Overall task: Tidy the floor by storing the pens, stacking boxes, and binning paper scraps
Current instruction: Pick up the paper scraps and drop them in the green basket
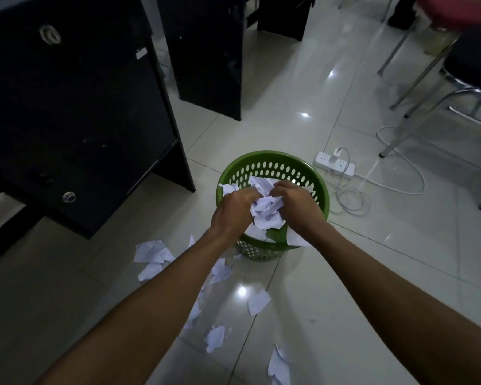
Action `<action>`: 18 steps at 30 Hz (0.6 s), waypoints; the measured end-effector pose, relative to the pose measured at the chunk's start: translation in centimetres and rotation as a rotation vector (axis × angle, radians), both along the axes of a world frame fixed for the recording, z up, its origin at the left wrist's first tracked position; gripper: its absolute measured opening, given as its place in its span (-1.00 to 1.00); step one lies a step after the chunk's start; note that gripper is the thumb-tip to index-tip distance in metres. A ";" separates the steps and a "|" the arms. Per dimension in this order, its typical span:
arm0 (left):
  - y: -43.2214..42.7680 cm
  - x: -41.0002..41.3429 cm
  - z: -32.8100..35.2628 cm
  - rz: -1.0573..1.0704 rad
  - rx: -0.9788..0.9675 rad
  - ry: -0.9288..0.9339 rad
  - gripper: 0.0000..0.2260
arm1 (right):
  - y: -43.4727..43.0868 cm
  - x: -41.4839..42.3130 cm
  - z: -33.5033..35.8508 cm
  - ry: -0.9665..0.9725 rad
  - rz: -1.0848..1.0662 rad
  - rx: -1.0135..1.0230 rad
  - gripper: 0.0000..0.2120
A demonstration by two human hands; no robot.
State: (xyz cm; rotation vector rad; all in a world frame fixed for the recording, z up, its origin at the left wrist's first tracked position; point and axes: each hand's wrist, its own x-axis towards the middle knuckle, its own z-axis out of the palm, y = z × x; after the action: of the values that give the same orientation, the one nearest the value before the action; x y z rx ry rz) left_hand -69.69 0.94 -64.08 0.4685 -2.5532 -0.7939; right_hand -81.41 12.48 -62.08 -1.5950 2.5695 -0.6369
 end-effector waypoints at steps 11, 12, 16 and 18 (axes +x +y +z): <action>-2.2 -5.0 -3.0 -0.039 0.085 -0.214 -0.78 | -1.5 -5.0 -4.6 -0.096 -0.014 0.047 -0.62; -2.4 -5.0 -3.6 -0.086 0.103 -0.262 -0.69 | -1.4 -5.3 -5.2 -0.125 -0.009 0.085 -0.61; -3.0 -4.3 -5.5 -0.273 0.003 -0.596 -0.36 | -0.6 -6.3 -6.9 -0.296 -0.002 0.285 -0.17; -3.1 -3.9 -6.2 -0.278 0.048 -0.640 -0.30 | -0.3 -6.4 -7.6 -0.341 0.016 0.324 -0.02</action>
State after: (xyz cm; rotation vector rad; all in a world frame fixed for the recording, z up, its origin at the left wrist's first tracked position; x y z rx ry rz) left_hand -73.56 -2.15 -70.27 0.4396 -3.2520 -0.9150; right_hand -87.82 12.21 -69.65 -1.2786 2.2676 -0.4194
